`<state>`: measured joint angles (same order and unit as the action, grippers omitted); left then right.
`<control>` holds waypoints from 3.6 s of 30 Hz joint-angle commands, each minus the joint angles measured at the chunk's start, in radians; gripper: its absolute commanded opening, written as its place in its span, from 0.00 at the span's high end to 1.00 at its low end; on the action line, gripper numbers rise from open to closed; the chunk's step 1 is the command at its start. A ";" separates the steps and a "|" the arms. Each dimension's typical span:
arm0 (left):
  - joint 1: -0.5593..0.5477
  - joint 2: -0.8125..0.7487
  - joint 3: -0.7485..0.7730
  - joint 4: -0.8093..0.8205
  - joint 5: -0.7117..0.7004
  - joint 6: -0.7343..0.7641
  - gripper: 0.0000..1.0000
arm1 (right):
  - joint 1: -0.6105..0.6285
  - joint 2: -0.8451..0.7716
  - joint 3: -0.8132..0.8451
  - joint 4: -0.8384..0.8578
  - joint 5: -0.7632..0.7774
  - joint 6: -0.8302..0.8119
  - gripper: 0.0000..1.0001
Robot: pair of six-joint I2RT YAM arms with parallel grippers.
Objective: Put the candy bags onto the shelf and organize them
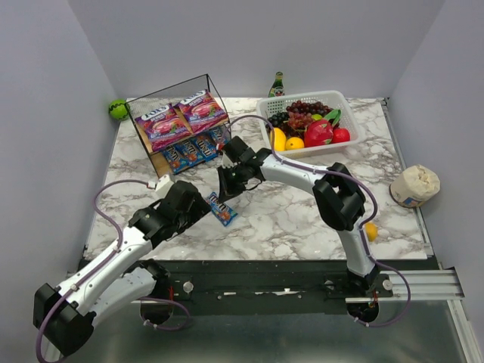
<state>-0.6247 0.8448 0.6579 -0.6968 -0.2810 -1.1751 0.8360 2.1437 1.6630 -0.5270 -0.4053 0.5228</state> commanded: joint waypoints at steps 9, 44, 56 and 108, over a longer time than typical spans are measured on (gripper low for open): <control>-0.007 -0.069 -0.090 -0.096 -0.052 -0.238 0.13 | -0.046 -0.093 -0.201 -0.036 0.269 -0.020 0.89; -0.277 0.424 0.233 0.039 -0.086 1.124 0.19 | -0.353 -0.364 -0.537 0.010 0.175 0.094 0.58; -0.334 0.568 0.215 0.100 -0.040 1.269 0.26 | -0.377 -0.412 -0.571 0.050 0.059 0.106 0.57; -0.199 0.626 0.135 0.238 -0.576 1.442 1.00 | -0.377 -0.544 -0.618 0.035 0.036 0.117 0.58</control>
<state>-0.8902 1.5139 0.8154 -0.5617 -0.7197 0.1650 0.4591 1.6463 1.0599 -0.4866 -0.3492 0.6392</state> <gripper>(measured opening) 0.010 0.427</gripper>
